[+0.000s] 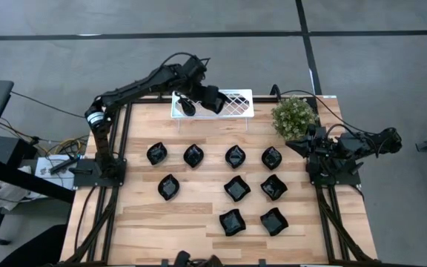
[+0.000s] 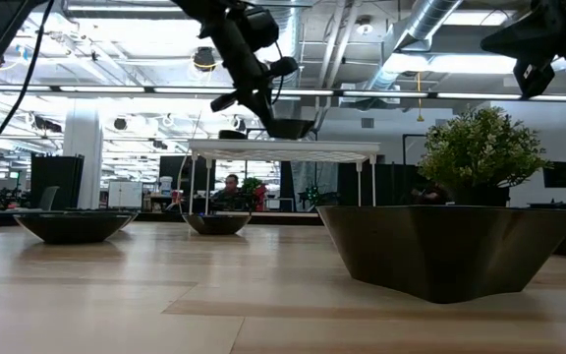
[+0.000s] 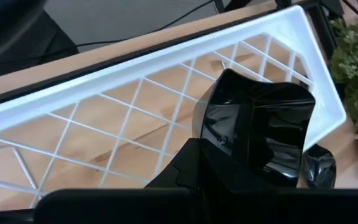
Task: Pick & Place Mini shaped plates
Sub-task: Put the black distorted square plate on the shelf, then stack the black distorted square plate on top of the black distorted square plate on the shelf
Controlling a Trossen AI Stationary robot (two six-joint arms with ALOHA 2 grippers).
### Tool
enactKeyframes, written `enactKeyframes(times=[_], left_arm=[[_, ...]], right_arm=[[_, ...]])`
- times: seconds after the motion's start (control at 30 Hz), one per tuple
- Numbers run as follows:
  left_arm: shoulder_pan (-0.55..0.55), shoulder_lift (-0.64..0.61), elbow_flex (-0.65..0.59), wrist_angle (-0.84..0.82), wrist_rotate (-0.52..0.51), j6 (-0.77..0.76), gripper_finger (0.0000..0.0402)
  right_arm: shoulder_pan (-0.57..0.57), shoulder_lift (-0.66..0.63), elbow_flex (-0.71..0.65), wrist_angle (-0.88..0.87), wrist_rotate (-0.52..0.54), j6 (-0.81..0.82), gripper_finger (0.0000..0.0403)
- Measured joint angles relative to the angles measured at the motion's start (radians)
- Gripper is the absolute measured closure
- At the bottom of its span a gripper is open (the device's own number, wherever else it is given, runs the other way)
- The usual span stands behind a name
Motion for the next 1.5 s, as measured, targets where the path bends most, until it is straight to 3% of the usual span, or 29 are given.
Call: enactKeyframes(times=[0.87,1.5], left_arm=[[0.019,0.008,-0.05,-0.037,0.007,-0.068,0.0392],[0.022,-0.004,-0.056,0.008,-0.019,-0.068,0.0324]], right_arm=[[0.0,0.0,0.0,-0.001,-0.001,0.0,0.0403],[0.0,0.0,0.0,-0.001,-0.001,0.0,0.0403]])
